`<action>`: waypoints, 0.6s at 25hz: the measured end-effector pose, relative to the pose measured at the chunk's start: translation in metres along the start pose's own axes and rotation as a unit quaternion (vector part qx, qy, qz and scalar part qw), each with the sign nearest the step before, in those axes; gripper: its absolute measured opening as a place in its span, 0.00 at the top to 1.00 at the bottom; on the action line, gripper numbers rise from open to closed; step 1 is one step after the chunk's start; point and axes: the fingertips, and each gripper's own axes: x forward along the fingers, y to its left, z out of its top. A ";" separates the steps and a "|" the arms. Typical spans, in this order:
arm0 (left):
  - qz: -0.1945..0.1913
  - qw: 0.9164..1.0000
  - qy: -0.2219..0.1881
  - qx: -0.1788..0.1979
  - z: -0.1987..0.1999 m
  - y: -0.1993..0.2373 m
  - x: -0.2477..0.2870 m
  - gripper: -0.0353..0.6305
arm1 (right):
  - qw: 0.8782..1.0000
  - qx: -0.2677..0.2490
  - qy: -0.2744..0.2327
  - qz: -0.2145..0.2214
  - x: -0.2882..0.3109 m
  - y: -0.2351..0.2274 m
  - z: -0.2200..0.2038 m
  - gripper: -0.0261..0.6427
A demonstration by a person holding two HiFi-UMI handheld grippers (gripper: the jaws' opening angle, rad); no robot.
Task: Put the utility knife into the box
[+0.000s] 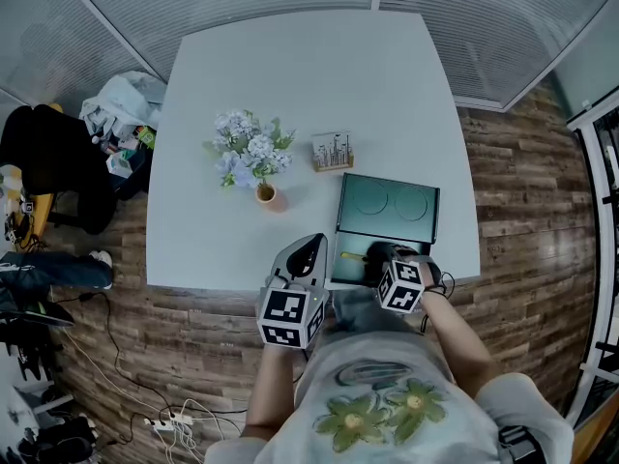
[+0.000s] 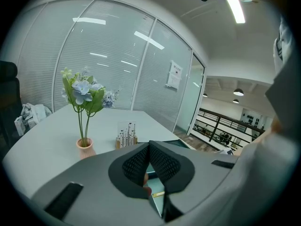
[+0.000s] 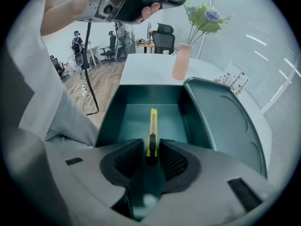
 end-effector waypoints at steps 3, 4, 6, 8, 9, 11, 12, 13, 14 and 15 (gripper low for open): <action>0.000 1.000 0.002 0.003 -0.001 -0.001 0.000 0.94 | 1.000 0.003 -0.004 -0.006 -0.002 -0.001 0.000 0.78; 0.001 1.000 0.001 0.004 0.000 -0.002 -0.001 0.94 | 1.000 0.005 -0.008 -0.008 -0.004 -0.002 0.001 0.78; 0.001 1.000 0.000 0.006 0.001 -0.003 -0.002 0.94 | 1.000 0.013 -0.018 -0.012 -0.010 -0.004 0.005 0.78; 0.001 1.000 -0.001 0.009 0.002 -0.005 -0.003 0.94 | 0.999 0.024 -0.030 -0.015 -0.017 -0.007 0.010 0.78; 0.000 1.000 -0.001 0.011 0.002 -0.006 -0.003 0.94 | 0.999 0.028 -0.036 -0.017 -0.020 -0.008 0.012 0.78; 0.000 1.000 -0.002 0.013 0.004 -0.008 -0.004 0.94 | 0.998 0.035 -0.050 -0.023 -0.029 -0.011 0.019 0.78; 0.000 1.000 -0.003 0.014 0.005 -0.009 -0.005 0.94 | 0.997 0.038 -0.058 -0.027 -0.035 -0.013 0.023 0.78; 0.000 1.000 -0.003 0.015 0.005 -0.010 -0.006 0.94 | 0.996 0.041 -0.067 -0.031 -0.040 -0.014 0.027 0.78; 0.000 1.000 -0.005 0.017 0.006 -0.011 -0.007 0.94 | 0.995 0.045 -0.076 -0.034 -0.045 -0.015 0.031 0.78; 0.001 1.000 -0.006 0.019 0.007 -0.012 -0.008 0.94 | 0.994 0.050 -0.086 -0.036 -0.051 -0.016 0.035 0.78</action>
